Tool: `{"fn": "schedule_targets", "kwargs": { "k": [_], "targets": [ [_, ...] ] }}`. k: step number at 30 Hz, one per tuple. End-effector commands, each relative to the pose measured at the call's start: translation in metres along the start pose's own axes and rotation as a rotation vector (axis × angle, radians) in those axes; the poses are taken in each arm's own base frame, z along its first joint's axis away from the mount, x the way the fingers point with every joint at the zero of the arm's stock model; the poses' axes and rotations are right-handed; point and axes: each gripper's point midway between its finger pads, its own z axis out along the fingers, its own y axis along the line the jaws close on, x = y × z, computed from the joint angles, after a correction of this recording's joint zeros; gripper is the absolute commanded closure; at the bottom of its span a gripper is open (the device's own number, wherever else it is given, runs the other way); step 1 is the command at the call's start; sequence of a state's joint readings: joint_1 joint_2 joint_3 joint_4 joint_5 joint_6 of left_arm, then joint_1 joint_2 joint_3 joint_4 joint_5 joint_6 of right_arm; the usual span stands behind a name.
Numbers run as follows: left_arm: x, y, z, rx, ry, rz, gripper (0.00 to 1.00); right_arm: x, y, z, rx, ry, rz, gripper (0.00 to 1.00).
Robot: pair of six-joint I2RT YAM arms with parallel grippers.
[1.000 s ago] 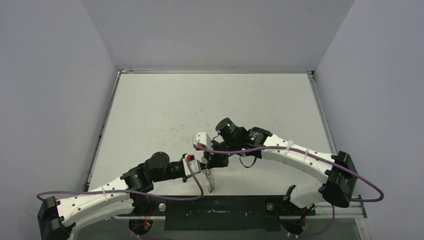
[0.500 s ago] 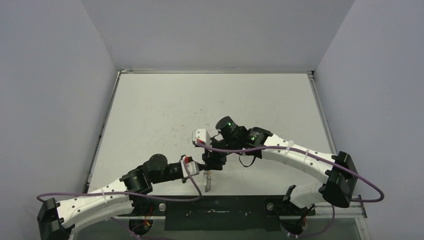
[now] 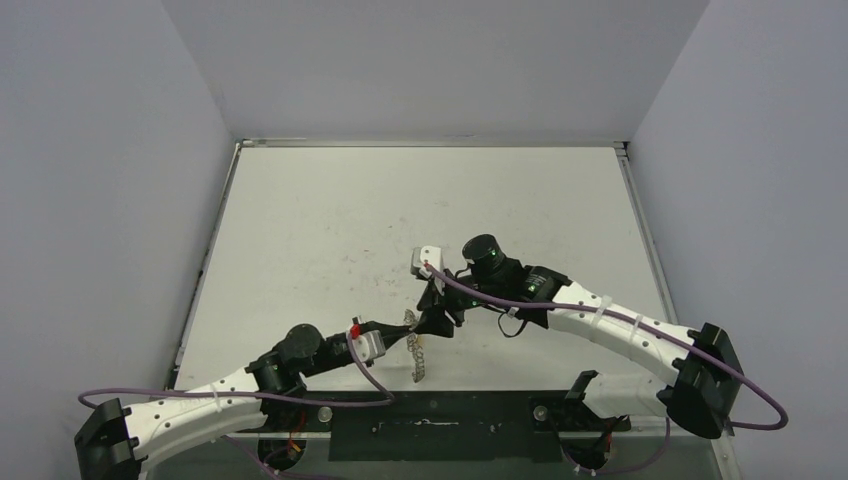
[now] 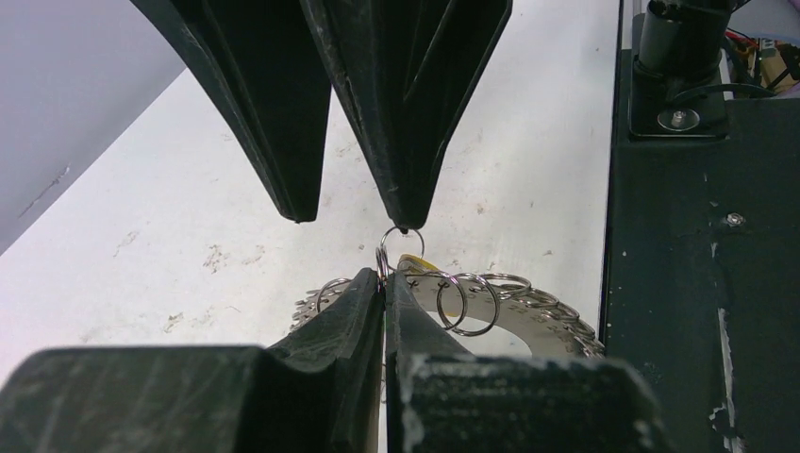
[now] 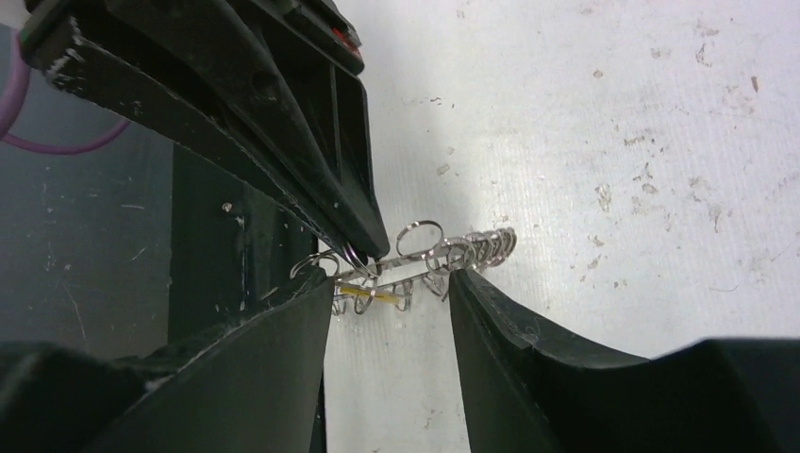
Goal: Put the keys on the keyring
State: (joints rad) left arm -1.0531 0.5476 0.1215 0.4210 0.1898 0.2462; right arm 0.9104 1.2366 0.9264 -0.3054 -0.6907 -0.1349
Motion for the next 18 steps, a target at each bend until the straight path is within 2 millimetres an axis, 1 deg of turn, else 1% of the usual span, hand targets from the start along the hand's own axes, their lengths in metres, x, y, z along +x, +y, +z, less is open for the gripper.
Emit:
{"fn": "schedule_targets", "kwargs": {
  "k": [1,4,7,8,14,16,18],
  "targets": [
    [-0.039,0.012,0.002,-0.053,-0.153,0.025,1.0,-0.02,-0.002,-0.004,0.0,-0.114,0.025,0.52],
    [-0.039,0.011,0.001,-0.05,-0.154,0.025,1.0,-0.014,-0.007,-0.003,0.012,-0.11,0.05,0.6],
    [-0.038,0.01,0.001,-0.046,-0.152,0.022,1.0,-0.006,-0.013,0.0,0.029,-0.084,0.07,0.61],
    [-0.038,0.01,0.001,-0.045,-0.154,0.021,1.0,-0.002,-0.014,0.001,0.03,-0.074,0.076,0.64],
    [-0.038,0.01,0.0,-0.046,-0.156,0.017,1.0,0.005,-0.011,0.007,-0.005,-0.063,0.087,0.82],
    [-0.037,0.01,0.0,-0.046,-0.154,0.016,1.0,0.007,-0.01,0.007,-0.01,-0.057,0.09,0.84],
    [-0.037,0.01,0.0,-0.045,-0.15,0.016,1.0,0.008,-0.01,0.006,-0.01,-0.049,0.092,0.84]
  ]
}}
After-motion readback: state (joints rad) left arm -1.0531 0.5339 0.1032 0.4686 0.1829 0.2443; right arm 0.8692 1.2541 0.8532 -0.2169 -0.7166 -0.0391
